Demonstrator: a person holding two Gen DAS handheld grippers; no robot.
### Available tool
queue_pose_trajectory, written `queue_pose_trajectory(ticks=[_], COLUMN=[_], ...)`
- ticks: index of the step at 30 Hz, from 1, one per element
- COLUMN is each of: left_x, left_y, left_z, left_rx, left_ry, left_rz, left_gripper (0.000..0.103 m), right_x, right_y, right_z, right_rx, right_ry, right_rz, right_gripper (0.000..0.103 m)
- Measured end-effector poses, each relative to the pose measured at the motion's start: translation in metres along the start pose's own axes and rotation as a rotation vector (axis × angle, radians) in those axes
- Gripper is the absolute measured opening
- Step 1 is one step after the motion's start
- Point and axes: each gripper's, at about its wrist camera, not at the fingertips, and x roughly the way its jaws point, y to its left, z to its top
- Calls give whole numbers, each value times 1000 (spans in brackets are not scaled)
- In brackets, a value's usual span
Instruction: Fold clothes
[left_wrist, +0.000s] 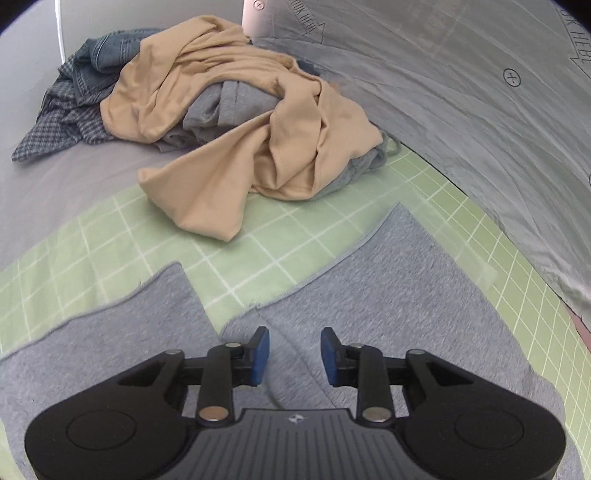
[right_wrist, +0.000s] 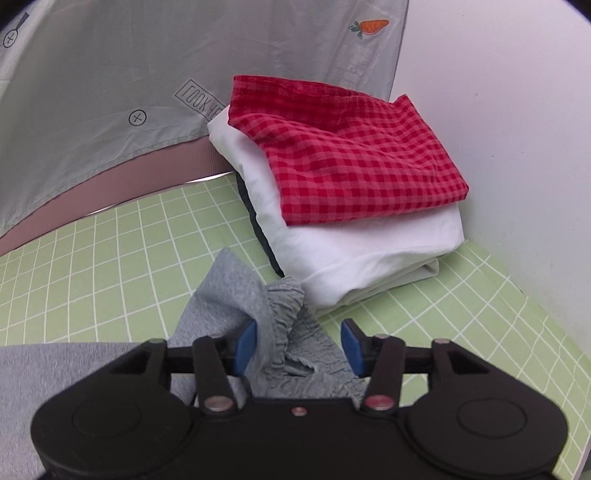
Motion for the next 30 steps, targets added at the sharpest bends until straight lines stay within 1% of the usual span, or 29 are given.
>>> queue_pose_trajectory(ticks=[1, 2, 3, 4, 5, 7, 10, 11, 14, 16, 19, 21, 24, 25, 26, 27, 28, 29, 30], left_x=[0, 0, 2, 7, 12, 21, 31, 35, 48, 61, 76, 88, 106, 111, 115, 119, 121, 124, 126], left_y=[-2, -5, -7, -9, -11, -13, -19, -22, -32, -39, -51, -58, -68, -71, -74, -77, -79, -82, -84], left_z=[3, 7, 10, 13, 13, 13, 13, 14, 22, 30, 43, 53, 66, 70, 73, 77, 79, 81, 83], left_rx=[19, 38, 55, 66, 71, 82, 106, 116, 159, 197, 246, 268, 282, 287, 292, 299, 307, 315, 328], left_ry=[-4, -8, -5, 10, 25, 52, 72, 76, 77, 85, 68, 60, 49, 41, 32, 22, 9, -4, -18], left_rz=[5, 10, 17, 28, 37, 50, 34, 29, 3, -19, -29, -54, -79, -83, -86, -91, -98, -104, -104], left_gripper=[45, 49, 55, 57, 57, 57, 58, 58, 63, 63, 63, 64, 65, 67, 67, 66, 62, 55, 34], right_x=[-3, -6, -8, -11, -12, -12, -10, -11, -10, -7, -2, 1, 5, 7, 8, 8, 9, 9, 9], right_y=[3, 7, 11, 16, 21, 33, 52, 56, 64, 68, 72, 74, 77, 78, 79, 80, 82, 84, 86], right_z=[1, 2, 3, 3, 3, 4, 6, 6, 7, 7, 7, 6, 4, 3, 2, 2, 1, 1, 1], right_rx=[-5, -11, -19, -27, -34, -53, -86, -91, -92, -96, -106, -106, -88, -84, -82, -81, -83, -86, -88], right_ry=[-11, -22, -35, -49, -60, -69, -72, -76, -78, -70, -53, -40, -20, -13, -8, -3, -1, 2, 5], right_rz=[-4, -8, -12, -14, -12, 1, -14, -21, -18, -19, -31, -40, -52, -57, -61, -66, -72, -77, -83], right_gripper=[62, 65, 71, 79, 81, 83, 85, 86, 88, 89, 89, 89, 89, 89, 89, 89, 89, 89, 89])
